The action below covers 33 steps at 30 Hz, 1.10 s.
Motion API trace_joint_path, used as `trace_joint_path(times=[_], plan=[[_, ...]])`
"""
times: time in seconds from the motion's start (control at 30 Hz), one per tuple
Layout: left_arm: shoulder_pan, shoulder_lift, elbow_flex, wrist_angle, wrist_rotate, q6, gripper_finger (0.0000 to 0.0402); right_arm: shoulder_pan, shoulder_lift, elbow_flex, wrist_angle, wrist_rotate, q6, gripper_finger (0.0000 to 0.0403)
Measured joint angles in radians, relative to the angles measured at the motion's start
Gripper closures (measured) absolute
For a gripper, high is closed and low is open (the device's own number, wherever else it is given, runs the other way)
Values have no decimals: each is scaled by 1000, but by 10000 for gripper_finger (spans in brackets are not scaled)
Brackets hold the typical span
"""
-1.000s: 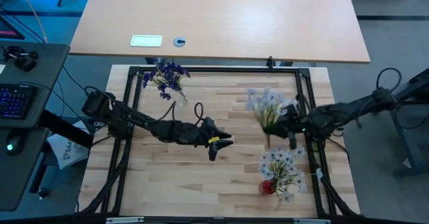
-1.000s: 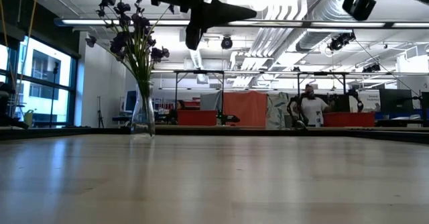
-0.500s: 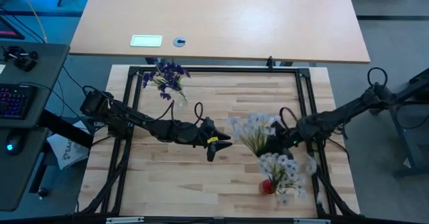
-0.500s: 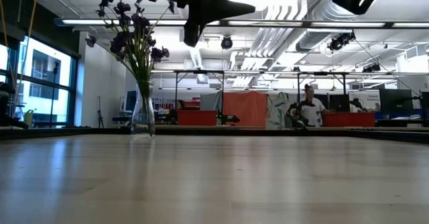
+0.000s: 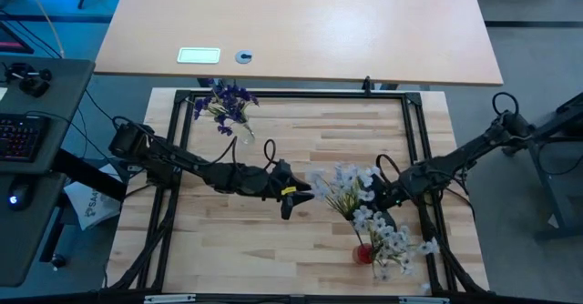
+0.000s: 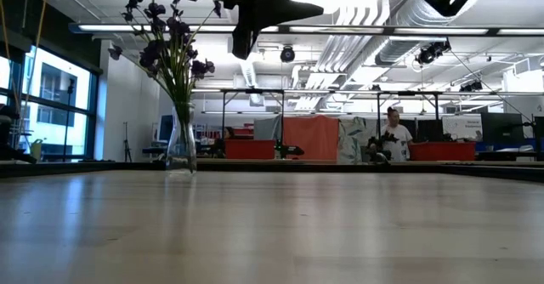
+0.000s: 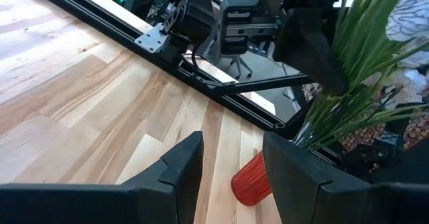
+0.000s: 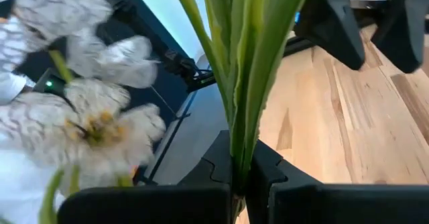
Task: Sort flowers into vase by color
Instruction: Put the white flowers into the red vase
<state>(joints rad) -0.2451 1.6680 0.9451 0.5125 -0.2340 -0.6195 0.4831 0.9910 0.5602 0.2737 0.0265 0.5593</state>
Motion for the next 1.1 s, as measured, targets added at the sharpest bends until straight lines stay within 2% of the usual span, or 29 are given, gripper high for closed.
trace_joint_path(times=[0.27,0.4,0.67,0.9,1.1], plan=[[1,0,0,2,14,-24,257,42,-87,0,-1,70,-87,403],[3,0,0,2,13,-48,257,57,-123,0,-41,71,-99,403],[3,0,0,2,13,-95,257,122,-120,-2,-68,162,-190,403],[3,0,0,2,14,-111,257,186,-120,-65,-15,221,-202,403],[3,0,0,2,14,-111,257,214,-121,-102,44,229,-203,403]])
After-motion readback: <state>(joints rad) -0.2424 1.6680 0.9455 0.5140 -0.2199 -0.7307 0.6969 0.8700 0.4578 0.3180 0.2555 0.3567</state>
